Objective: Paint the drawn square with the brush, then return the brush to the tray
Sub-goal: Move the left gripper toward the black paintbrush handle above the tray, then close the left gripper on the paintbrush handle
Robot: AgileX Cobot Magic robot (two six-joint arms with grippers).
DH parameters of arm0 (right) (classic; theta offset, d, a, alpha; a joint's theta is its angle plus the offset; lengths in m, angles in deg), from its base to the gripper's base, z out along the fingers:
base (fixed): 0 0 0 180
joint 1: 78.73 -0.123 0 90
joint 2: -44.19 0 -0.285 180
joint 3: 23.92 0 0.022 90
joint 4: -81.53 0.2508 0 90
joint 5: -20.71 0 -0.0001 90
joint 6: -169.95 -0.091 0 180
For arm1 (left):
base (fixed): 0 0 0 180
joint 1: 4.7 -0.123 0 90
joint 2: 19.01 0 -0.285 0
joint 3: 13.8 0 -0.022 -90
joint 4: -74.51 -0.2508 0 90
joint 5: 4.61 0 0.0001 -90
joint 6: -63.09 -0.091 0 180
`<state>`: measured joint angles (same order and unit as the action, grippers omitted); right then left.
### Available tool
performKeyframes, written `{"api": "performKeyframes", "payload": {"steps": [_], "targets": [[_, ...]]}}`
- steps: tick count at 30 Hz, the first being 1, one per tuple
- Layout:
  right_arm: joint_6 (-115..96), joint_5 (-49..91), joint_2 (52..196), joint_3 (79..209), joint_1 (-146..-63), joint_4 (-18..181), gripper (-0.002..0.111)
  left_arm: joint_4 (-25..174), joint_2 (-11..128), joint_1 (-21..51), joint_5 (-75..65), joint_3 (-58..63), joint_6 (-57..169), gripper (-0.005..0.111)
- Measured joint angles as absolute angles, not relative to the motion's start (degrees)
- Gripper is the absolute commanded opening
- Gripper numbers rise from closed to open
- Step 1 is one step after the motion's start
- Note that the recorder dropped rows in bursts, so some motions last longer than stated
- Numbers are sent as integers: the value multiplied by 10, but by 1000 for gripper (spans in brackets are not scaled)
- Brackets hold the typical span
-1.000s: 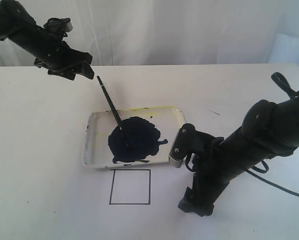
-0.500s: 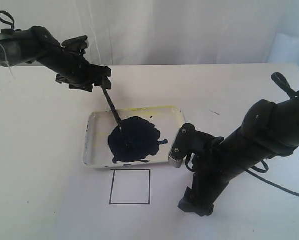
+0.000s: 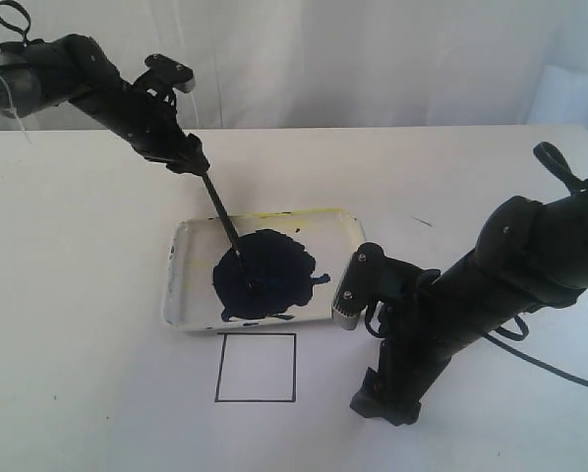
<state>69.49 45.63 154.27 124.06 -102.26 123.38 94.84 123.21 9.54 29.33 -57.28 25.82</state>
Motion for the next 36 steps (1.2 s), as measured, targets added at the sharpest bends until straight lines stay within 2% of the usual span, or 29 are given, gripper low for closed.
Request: {"api": "performKeyframes", "payload": {"steps": [14, 36], "targets": [[695, 456, 1546, 1241, -1023, 1235, 89, 944, 1232, 95, 375, -589, -304, 69], [696, 455, 1563, 1258, -1023, 1243, 89, 955, 1252, 107, 341, -589, -490, 68]]}}
